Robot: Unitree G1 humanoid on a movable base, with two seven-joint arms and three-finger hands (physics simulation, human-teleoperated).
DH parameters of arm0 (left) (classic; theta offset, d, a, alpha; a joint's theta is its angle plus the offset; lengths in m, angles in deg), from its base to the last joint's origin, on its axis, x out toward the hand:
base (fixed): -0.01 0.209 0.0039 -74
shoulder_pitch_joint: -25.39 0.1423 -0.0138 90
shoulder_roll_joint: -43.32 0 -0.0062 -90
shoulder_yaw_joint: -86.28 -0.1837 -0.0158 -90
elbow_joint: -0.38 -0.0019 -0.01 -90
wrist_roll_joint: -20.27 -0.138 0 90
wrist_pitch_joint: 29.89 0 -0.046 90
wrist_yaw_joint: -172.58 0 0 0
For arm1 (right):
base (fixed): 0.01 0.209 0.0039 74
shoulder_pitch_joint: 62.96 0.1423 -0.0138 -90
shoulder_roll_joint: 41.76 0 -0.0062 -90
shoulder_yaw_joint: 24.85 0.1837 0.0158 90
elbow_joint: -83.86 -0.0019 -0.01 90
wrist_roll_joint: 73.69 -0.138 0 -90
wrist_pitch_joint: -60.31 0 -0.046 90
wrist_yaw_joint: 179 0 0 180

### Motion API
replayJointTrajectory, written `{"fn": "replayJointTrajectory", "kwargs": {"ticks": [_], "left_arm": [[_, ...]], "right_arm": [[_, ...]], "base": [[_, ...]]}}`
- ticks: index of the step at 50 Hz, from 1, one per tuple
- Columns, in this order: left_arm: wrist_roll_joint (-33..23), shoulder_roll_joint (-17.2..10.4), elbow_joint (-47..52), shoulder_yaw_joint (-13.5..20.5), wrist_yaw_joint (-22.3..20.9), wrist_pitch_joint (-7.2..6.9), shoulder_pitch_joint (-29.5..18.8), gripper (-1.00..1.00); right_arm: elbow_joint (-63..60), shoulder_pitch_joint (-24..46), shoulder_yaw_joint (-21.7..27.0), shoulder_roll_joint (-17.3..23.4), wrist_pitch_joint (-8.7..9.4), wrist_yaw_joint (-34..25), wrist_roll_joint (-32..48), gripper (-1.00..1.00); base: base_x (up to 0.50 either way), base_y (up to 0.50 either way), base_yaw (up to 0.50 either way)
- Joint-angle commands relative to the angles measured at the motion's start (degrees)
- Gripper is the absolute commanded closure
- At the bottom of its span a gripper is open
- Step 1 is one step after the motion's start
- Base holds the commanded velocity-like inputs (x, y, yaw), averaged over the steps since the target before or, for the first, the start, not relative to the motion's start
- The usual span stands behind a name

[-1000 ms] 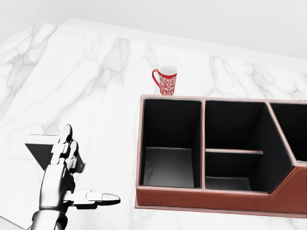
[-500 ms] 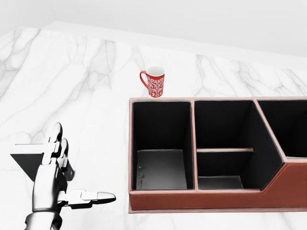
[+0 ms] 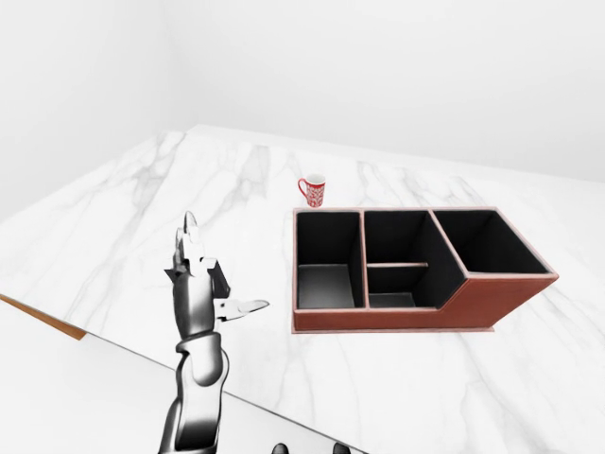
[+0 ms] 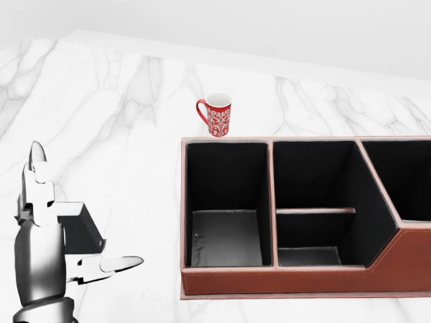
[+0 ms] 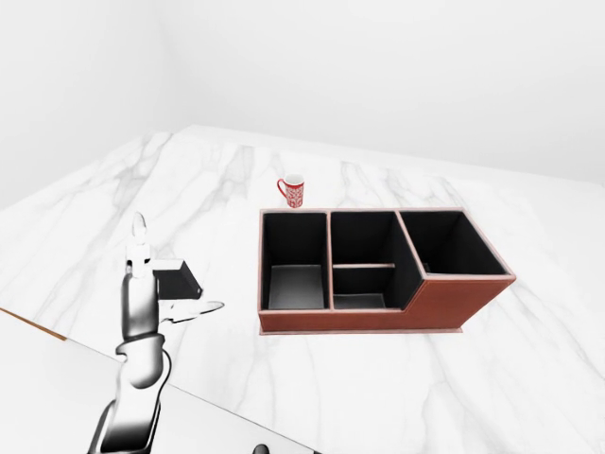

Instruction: Pick up the book and place it in the left compartment of the caddy.

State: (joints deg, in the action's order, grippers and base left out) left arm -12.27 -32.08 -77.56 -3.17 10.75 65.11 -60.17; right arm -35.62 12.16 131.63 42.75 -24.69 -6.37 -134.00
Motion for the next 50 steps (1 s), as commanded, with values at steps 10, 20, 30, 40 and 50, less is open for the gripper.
{"fn": "replayJointTrajectory", "kwargs": {"ticks": [10,20,30,40,50], "left_arm": [[-29.2,-2.9,-0.8,-0.1,11.8,0.0,0.4,-1.0],[-36.7,-3.4,6.9,2.1,11.8,0.0,2.6,-1.0],[-41.5,-4.8,6.8,2.9,11.4,0.0,1.7,-1.0],[-46.4,-5.2,8.7,3.9,11.1,0.0,3.0,-1.0],[-47.6,-5.1,14.0,5.6,5.7,0.0,4.4,-1.0]], "right_arm": [[0.0,-0.3,0.2,0.0,0.0,0.2,-1.8,-1.0],[0.7,-0.1,0.3,0.3,0.0,1.2,-1.6,-1.0],[1.7,0.0,0.4,0.7,0.0,2.2,-1.5,-1.0],[1.2,-0.1,0.3,0.4,0.0,2.3,0.4,-1.0],[-0.3,-0.5,1.2,0.2,0.0,2.8,-0.5,-1.0]], "base": [[0.0,0.0,0.0],[0.0,0.0,0.0],[0.0,0.0,0.0],[0.0,0.0,0.0],[0.0,0.0,0.0]]}}
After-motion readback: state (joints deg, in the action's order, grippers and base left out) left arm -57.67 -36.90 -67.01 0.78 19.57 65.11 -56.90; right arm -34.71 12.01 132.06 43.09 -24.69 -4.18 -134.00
